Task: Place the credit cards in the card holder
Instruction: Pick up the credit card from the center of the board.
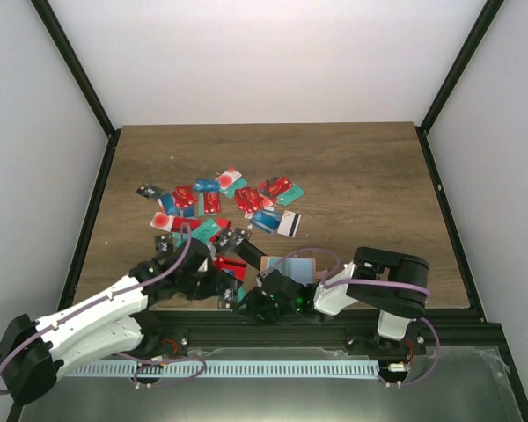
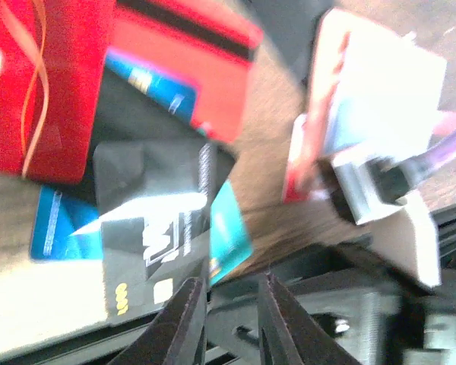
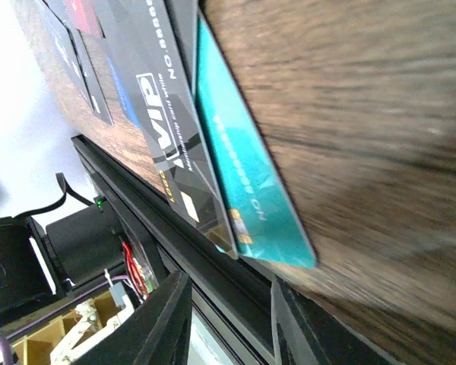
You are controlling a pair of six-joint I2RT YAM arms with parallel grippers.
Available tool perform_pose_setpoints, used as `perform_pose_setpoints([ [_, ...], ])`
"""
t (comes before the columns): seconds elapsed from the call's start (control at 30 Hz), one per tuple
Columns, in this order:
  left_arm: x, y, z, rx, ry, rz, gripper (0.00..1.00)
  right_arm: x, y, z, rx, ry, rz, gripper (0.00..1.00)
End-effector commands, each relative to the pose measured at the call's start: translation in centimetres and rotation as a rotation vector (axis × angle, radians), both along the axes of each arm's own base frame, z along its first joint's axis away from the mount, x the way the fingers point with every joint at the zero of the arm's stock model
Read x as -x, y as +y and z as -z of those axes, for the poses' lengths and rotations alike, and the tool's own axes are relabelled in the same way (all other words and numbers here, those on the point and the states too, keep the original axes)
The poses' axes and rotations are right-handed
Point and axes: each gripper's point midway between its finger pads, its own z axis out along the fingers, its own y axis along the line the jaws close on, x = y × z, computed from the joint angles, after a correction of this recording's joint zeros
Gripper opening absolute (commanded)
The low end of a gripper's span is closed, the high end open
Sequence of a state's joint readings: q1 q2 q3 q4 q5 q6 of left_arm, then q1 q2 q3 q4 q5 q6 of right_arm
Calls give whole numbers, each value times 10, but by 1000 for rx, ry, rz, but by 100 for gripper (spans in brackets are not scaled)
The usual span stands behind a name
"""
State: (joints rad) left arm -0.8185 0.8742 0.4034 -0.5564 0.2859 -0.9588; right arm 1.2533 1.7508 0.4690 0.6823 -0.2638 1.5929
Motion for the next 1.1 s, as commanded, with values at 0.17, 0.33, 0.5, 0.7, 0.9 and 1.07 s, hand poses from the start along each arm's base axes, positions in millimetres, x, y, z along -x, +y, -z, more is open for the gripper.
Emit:
perform_pose_setpoints([
  [0.17,-51,17,-4,-203,-86,-76,24,7,-42,45,195,34,19,35],
  [0.33,-65,13,11,-248,-84,-28,25,5,-38,42,181,23,17,37],
  [0.5,-68,7,24,-279,-61,40,27,8,-34,44,169,33,2,37],
  [0.7,-52,9,40,-272,-3,61,28,7,-33,44,160,33,7,37],
  [0.9,-28,7,51,-269,62,109,27,6,-31,44,148,41,21,37],
  [1.07,-13,7,48,-261,83,96,27,4,-27,43,137,43,24,37],
])
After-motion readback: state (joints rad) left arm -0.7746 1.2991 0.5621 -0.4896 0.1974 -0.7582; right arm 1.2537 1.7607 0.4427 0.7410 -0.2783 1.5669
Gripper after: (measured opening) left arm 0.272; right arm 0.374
